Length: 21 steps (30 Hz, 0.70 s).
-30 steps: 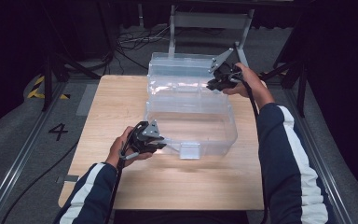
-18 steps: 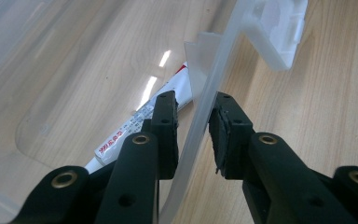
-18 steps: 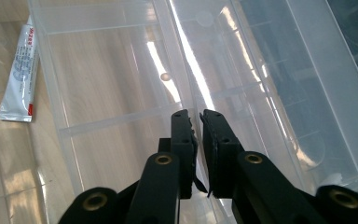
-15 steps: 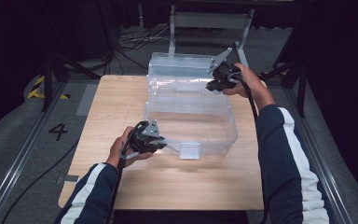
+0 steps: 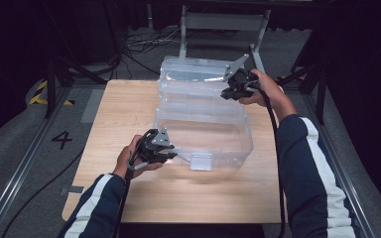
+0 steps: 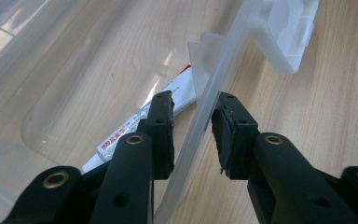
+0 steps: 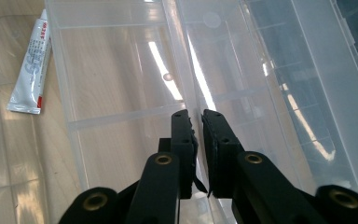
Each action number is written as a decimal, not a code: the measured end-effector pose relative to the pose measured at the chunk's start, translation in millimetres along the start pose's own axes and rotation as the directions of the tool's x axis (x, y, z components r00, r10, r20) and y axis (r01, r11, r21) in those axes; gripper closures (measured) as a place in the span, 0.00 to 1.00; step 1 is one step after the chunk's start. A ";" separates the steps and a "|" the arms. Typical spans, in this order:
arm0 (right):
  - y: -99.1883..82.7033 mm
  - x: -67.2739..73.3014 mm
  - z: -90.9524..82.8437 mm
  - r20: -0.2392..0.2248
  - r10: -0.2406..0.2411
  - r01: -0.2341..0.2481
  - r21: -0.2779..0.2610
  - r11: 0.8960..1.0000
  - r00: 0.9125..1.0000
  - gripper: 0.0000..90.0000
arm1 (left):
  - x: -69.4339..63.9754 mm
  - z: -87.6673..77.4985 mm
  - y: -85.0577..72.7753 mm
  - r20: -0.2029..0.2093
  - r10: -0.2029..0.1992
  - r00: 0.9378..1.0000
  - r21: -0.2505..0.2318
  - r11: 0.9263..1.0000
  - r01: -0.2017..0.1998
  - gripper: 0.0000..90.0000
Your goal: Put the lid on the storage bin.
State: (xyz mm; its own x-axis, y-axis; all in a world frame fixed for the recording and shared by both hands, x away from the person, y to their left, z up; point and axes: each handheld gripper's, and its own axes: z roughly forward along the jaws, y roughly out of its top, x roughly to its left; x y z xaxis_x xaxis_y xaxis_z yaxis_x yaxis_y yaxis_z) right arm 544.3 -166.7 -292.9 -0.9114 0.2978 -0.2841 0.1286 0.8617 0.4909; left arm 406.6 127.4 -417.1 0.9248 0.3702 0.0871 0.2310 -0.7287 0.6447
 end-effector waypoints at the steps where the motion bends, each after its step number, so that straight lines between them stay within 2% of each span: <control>1: 0.2 0.5 -0.4 0.001 -0.005 0.005 0.001 1.000 1.000 0.93 | -0.3 0.6 0.5 -0.005 0.001 1.000 -0.001 1.000 -0.001 0.77; 7: 3.0 5.4 -3.2 0.004 -0.029 0.029 0.016 0.999 1.000 0.93 | -0.5 1.2 0.3 -0.004 -0.002 1.000 -0.005 1.000 0.002 0.77; 12: 5.1 9.4 -6.4 -0.012 -0.040 0.040 0.014 0.999 0.999 0.94 | 0.4 3.0 -0.1 0.012 -0.031 0.999 -0.020 0.999 0.032 0.76; 16: 6.0 13.0 -9.1 -0.018 -0.046 0.046 0.024 0.999 0.999 0.94 | 0.5 5.1 0.9 0.018 -0.035 0.999 -0.019 0.999 0.036 0.76; 21: 6.3 22.5 -12.6 0.004 -0.064 0.064 0.031 0.997 0.998 0.94 | -0.2 5.4 1.2 0.015 -0.037 0.999 -0.015 0.999 0.038 0.75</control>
State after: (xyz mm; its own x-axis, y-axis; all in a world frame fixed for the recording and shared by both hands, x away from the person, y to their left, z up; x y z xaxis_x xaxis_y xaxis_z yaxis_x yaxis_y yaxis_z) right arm 519.6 -159.7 -285.8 -0.9162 0.2437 -0.3181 0.0821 0.8912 0.4461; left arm 408.3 123.3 -420.5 0.9199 0.3887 0.0517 0.2612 -0.7056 0.6587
